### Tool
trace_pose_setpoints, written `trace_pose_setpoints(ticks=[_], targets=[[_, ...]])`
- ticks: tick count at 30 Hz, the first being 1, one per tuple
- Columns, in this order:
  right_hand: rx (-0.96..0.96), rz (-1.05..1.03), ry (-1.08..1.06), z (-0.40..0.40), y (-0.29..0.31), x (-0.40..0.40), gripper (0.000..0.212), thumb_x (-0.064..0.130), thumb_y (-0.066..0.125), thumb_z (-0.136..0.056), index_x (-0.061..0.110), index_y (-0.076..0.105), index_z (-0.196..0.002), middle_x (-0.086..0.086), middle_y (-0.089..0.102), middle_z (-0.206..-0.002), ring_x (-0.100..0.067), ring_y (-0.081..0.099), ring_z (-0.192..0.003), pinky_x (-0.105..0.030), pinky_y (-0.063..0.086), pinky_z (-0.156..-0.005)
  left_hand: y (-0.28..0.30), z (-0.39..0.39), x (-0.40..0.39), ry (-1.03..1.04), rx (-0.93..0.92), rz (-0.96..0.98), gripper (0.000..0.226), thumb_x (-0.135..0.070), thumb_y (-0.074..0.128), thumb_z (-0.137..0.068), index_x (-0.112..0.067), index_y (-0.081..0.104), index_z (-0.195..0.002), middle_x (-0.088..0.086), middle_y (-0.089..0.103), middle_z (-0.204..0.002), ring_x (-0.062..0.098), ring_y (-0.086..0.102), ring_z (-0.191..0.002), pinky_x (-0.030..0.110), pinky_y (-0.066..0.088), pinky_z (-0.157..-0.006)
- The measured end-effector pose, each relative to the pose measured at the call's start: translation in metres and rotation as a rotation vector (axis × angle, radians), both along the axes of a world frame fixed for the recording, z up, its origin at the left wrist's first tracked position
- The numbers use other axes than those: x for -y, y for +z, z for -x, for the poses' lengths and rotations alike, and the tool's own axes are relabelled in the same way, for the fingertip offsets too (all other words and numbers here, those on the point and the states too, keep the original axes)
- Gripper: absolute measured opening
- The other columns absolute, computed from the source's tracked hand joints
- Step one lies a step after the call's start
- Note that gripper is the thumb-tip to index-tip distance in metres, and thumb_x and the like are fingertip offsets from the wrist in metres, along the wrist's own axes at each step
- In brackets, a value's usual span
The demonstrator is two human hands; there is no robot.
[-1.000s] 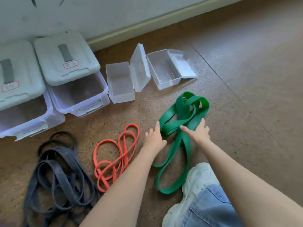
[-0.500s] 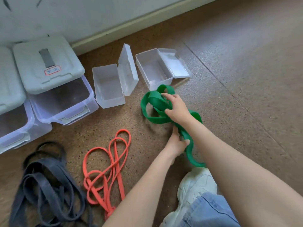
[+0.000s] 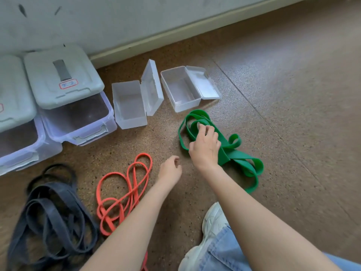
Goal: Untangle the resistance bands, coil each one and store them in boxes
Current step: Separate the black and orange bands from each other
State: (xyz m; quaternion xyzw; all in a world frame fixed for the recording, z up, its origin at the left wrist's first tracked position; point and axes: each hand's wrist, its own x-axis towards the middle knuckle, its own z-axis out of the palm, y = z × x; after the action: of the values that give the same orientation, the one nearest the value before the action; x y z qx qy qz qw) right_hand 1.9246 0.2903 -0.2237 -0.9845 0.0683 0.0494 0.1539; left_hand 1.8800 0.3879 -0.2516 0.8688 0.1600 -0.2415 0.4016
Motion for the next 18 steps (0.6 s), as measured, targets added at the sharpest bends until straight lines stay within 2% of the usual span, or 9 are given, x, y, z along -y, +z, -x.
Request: trace_pose_setpoints(ticks=[2,4,5,8,9,11,14,16,18], targets=[[-0.107,-0.191,0.121,0.017,0.003,-0.029,0.050,0.014,0.050,-0.087,0.007,0.035,-0.134,-0.016,0.040,-0.131,-0.034,0.040,-0.119,-0.042,0.036,-0.096,0.010,0.012,-0.022,0.040,0.143,-0.077,0.035,-0.008,0.049,-0.091,-0.006,0.052,-0.126,0.014,0.056,-0.128,0.028,0.050,-0.119,0.032,0.035,-0.100],[-0.350,-0.382,0.205,0.045,-0.004,-0.062,0.056,0.015,0.052,-0.088,0.007,0.029,-0.139,-0.019,0.038,-0.133,-0.037,0.039,-0.123,-0.042,0.035,-0.102,0.012,0.036,-0.054,0.105,0.247,-0.290,0.042,-0.008,0.051,-0.087,-0.007,0.048,-0.129,0.014,0.050,-0.132,0.031,0.043,-0.123,0.036,0.030,-0.103],[-0.473,-0.461,0.197,0.059,-0.010,-0.077,0.062,0.018,0.054,-0.088,0.010,0.025,-0.142,-0.020,0.037,-0.135,-0.039,0.037,-0.126,-0.041,0.032,-0.105,0.011,0.052,-0.073,0.147,0.243,-0.398,0.049,-0.010,0.053,-0.085,-0.008,0.043,-0.133,0.013,0.044,-0.137,0.032,0.037,-0.126,0.038,0.027,-0.105],[-0.647,-0.593,0.081,0.096,-0.030,-0.115,0.074,0.026,0.059,-0.088,0.021,0.016,-0.148,-0.022,0.029,-0.139,-0.040,0.036,-0.129,-0.037,0.030,-0.109,0.000,0.102,-0.116,0.195,-0.087,-0.502,0.071,-0.028,0.056,-0.087,-0.007,0.019,-0.144,0.019,0.026,-0.146,0.037,0.024,-0.134,0.042,0.023,-0.109],[-0.647,-0.592,0.075,0.106,-0.037,-0.125,0.075,0.027,0.061,-0.087,0.024,0.017,-0.148,-0.021,0.025,-0.140,-0.040,0.037,-0.128,-0.036,0.030,-0.109,-0.005,0.117,-0.121,0.131,-0.216,-0.509,0.077,-0.035,0.056,-0.088,-0.006,0.013,-0.145,0.021,0.024,-0.146,0.039,0.023,-0.134,0.041,0.024,-0.109],[-0.614,-0.517,0.115,0.118,-0.047,-0.139,0.072,0.024,0.063,-0.084,0.026,0.025,-0.145,-0.018,0.017,-0.141,-0.042,0.040,-0.123,-0.035,0.033,-0.107,-0.018,0.137,-0.124,0.012,-0.341,-0.545,0.084,-0.044,0.056,-0.087,-0.008,0.008,-0.146,0.021,0.027,-0.142,0.038,0.026,-0.130,0.040,0.029,-0.106],[-0.550,-0.378,0.156,0.119,-0.055,-0.140,0.053,0.012,0.060,-0.082,0.017,0.042,-0.131,-0.015,0.022,-0.134,-0.043,0.052,-0.109,-0.037,0.040,-0.097,-0.024,0.134,-0.129,0.078,-0.395,-0.517,0.079,-0.042,0.062,-0.084,-0.017,0.016,-0.142,0.022,0.034,-0.134,0.040,0.033,-0.123,0.041,0.037,-0.098],[-0.512,-0.420,0.152,0.114,-0.054,-0.139,0.040,0.001,0.055,-0.081,0.009,0.052,-0.120,-0.015,0.032,-0.126,-0.039,0.056,-0.103,-0.035,0.042,-0.093,-0.026,0.126,-0.129,0.095,-0.329,-0.437,0.059,-0.035,0.062,-0.083,-0.014,0.033,-0.130,0.021,0.049,-0.125,0.040,0.046,-0.117,0.040,0.041,-0.092],[-0.424,-0.500,0.153,0.105,-0.050,-0.136,0.035,-0.003,0.052,-0.080,0.006,0.058,-0.114,-0.015,0.040,-0.123,-0.033,0.055,-0.105,-0.032,0.040,-0.093,-0.027,0.115,-0.120,0.124,-0.158,-0.234,0.049,-0.026,0.061,-0.082,-0.017,0.042,-0.126,0.017,0.061,-0.118,0.039,0.054,-0.113,0.039,0.045,-0.090]])
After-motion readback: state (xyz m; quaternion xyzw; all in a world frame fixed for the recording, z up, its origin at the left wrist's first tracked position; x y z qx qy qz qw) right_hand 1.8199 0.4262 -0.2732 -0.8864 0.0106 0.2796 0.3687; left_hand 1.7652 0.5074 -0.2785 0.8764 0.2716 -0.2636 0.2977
